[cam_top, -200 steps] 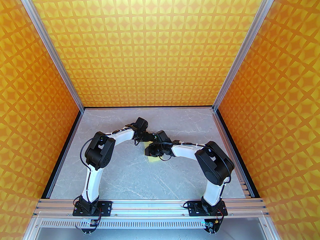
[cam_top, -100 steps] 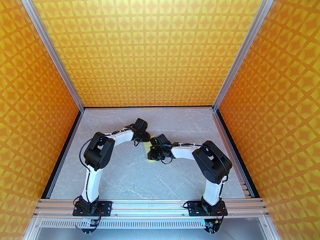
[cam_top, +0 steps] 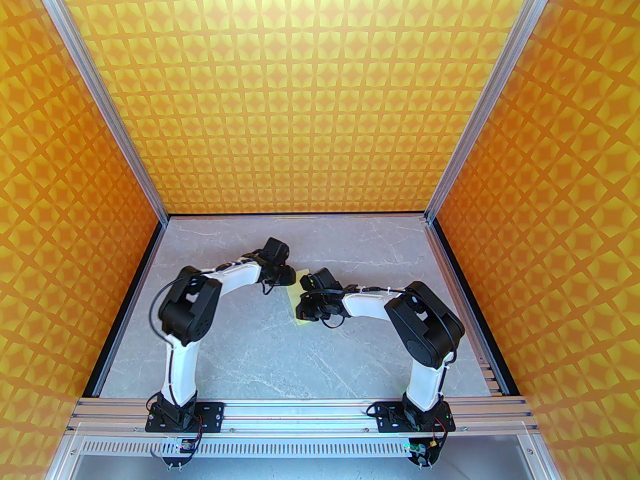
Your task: Fold a paper plane with a square sheet of paper (fold left side to right side)
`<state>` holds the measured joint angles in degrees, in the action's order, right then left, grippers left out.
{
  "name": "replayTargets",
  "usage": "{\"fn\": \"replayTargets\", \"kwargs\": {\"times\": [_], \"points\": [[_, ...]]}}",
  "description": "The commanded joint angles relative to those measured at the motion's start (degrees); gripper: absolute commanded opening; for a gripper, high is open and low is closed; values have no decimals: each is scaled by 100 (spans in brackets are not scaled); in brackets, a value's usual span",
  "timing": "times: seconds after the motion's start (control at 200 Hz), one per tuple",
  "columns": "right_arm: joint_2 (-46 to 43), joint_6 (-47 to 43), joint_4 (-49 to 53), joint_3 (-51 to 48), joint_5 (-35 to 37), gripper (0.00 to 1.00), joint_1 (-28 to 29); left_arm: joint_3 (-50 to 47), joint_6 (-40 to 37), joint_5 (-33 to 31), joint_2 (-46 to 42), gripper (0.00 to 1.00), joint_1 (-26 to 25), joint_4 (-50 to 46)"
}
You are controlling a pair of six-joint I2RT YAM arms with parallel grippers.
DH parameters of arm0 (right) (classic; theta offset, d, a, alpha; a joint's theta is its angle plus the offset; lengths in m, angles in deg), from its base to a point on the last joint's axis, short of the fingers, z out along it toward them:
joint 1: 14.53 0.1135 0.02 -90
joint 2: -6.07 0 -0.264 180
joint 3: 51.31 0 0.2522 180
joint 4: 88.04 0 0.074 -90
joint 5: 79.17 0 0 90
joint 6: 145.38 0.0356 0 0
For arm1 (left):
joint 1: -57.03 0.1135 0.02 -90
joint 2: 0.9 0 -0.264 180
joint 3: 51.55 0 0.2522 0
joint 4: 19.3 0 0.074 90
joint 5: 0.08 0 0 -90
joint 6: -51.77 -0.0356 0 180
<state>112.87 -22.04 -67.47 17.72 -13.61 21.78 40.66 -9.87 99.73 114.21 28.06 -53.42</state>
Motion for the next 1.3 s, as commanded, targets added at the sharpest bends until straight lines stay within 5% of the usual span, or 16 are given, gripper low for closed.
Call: {"fn": "replayTargets", "kwargs": {"times": [0.0,0.455,1.295], "points": [[194,14,418,-157,250,2,3,-384,466,451,-573,32,17,358],[329,189,327,-182,124,0,-54,-2027,1987,1296,-826,24,-310,1954],[577,-90,928,-154,-27,0,-81,-1780,1455,782,-135,18,-1,1502]]}}
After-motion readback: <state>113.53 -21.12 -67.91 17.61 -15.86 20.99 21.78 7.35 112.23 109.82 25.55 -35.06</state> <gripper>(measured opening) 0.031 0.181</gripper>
